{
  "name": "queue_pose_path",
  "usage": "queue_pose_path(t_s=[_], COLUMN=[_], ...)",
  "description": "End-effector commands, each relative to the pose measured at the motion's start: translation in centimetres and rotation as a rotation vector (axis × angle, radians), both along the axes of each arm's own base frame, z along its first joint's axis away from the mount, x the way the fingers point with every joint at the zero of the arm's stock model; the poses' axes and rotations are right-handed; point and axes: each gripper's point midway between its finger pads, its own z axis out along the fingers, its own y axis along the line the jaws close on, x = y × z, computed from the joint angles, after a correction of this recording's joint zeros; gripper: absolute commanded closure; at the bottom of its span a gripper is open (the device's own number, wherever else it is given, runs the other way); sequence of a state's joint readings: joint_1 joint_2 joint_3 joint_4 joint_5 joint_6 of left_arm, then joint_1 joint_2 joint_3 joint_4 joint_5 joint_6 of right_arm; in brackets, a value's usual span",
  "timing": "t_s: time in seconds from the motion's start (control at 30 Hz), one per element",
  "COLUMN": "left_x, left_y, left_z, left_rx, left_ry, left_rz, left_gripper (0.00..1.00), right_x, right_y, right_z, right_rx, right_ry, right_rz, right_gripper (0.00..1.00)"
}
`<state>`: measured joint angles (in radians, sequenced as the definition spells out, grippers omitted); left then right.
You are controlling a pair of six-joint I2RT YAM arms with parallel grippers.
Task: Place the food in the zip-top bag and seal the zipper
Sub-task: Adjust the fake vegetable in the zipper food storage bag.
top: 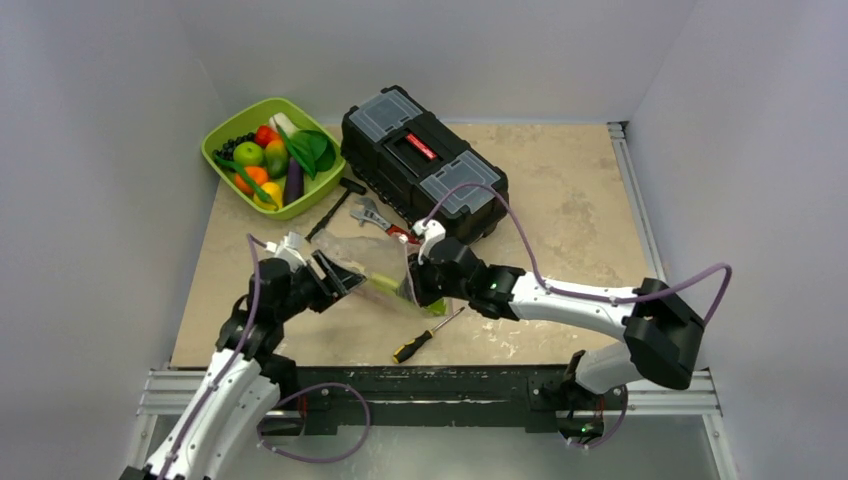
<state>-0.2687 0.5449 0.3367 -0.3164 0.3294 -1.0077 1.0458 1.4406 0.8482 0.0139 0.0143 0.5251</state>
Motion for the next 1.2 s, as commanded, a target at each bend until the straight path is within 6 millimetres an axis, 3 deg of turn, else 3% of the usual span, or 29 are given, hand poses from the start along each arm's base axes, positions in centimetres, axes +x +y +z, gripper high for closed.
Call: queue_pose_path(t_s=[0.0,0.1,0.27,0.4,0.47,0.53,0.7,0.9,1.0,1.17], left_x=[-1.2,-2.1,-3.3,-2.7,-2.4,-2.0,-0.9,-0.8,-1.8,-1.8], left_y=[3.0,4.8,5.9,4.6,3.7,2.5,0.5,3.2,4.6,4.4], left_z=[3.9,6.0,5.6,4.8,4.4,3.7,2.3,2.1,0.3,-0.2], left_rx=[0.141,0.149,0.092,0.033,-0.014,-0.078,-0.258,-0.286,-0.311,-0.418], left_ry=[-0.099,-0.153,-0.031,0.000,0.021,0.058,0.123,0.066,0.152,0.209], left_rz=[0.072,0.164,0.288,0.257,0.237,0.213,0.207,0.385,0.503,0.551], left_gripper=[0.34,0.32,0.32,0.33,0.29,0.24,0.24,0.21,0.13,0.10], right_x=[1.1,1.4,2.4,3.1,3.2,3.2,3.2,4.3,4.7,5.1], right_y=[1.8,2.3,2.6,2.8,2.8,2.9,3.7,4.2,4.4,5.4], right_z=[8.3,10.9,13.8,14.7,15.1,15.9,18.2,19.8,20.3,20.3], right_rx=[0.329,0.455,0.575,0.587,0.592,0.620,0.666,0.704,0.733,0.756], right_ry=[0.027,0.091,0.157,0.170,0.159,0.148,0.155,0.174,0.174,0.190], right_rz=[-0.045,-0.047,-0.074,-0.099,-0.101,-0.086,-0.051,-0.096,-0.112,-0.103], right_gripper=[1.00,1.00,1.00,1.00,1.00,1.00,1.00,1.00,1.00,1.00])
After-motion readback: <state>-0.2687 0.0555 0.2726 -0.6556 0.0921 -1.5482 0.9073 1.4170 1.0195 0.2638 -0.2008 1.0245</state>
